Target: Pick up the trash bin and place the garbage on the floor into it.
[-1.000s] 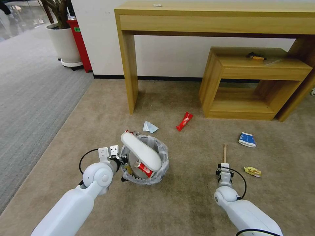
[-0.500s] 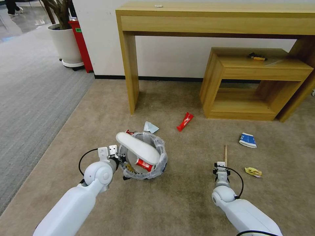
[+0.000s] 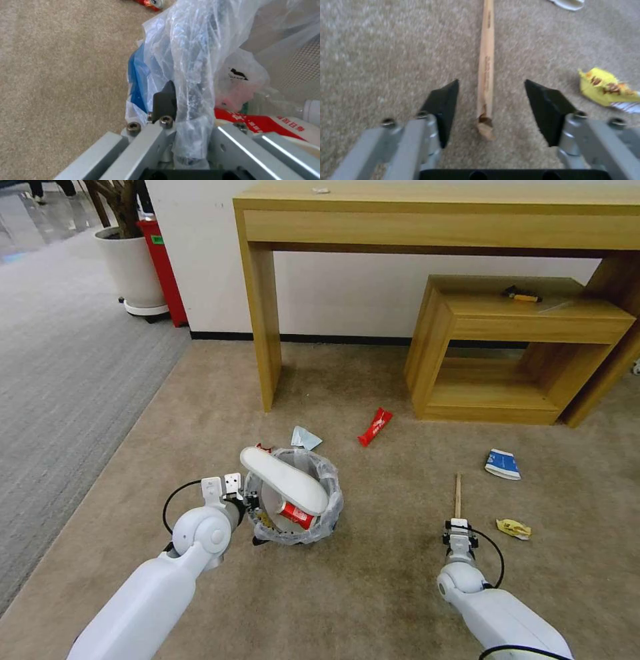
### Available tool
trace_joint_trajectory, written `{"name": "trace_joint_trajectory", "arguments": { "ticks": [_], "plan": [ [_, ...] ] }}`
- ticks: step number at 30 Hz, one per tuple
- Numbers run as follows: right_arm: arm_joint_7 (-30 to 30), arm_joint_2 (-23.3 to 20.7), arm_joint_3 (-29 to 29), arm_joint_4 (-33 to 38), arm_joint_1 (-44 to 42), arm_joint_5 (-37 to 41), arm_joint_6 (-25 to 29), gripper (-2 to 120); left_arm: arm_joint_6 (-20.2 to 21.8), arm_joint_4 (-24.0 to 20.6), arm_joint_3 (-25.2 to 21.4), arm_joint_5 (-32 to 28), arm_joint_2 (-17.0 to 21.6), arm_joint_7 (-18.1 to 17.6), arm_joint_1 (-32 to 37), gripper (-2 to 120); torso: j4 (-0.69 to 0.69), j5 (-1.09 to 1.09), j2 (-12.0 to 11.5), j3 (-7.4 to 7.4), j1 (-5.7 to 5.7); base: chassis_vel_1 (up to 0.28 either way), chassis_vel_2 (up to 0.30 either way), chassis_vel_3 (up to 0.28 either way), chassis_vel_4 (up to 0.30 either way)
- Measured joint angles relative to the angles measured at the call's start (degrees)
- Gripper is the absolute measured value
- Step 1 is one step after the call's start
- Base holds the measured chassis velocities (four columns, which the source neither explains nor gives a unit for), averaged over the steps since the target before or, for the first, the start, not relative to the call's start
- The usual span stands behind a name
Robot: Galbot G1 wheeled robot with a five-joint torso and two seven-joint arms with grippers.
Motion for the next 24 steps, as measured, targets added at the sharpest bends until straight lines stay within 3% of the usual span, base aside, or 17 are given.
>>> {"name": "trace_joint_trajectory", "arguments": {
  "ticks": [11,24],
  "plan": [
    [-1.73,3.11,0.61,-6.09,2.56,-0.60,0.64,97,0.02,-2.97,-0.72,-0.50,0.78,-0.14,1.37,0,0.00,0.00,0.00,-0.02,0.00,0.000,0.000,0.000,0.000],
    [-3.03,3.62,2.17,-9.54,2.99,-1.25,2.24,100,-0.18,-3.97,-0.62,-0.86,0.98,-0.16,1.39,0,0.05,0.03,0.02,-0.03,-0.02,0.000,0.000,0.000,0.000]
  ]
}}
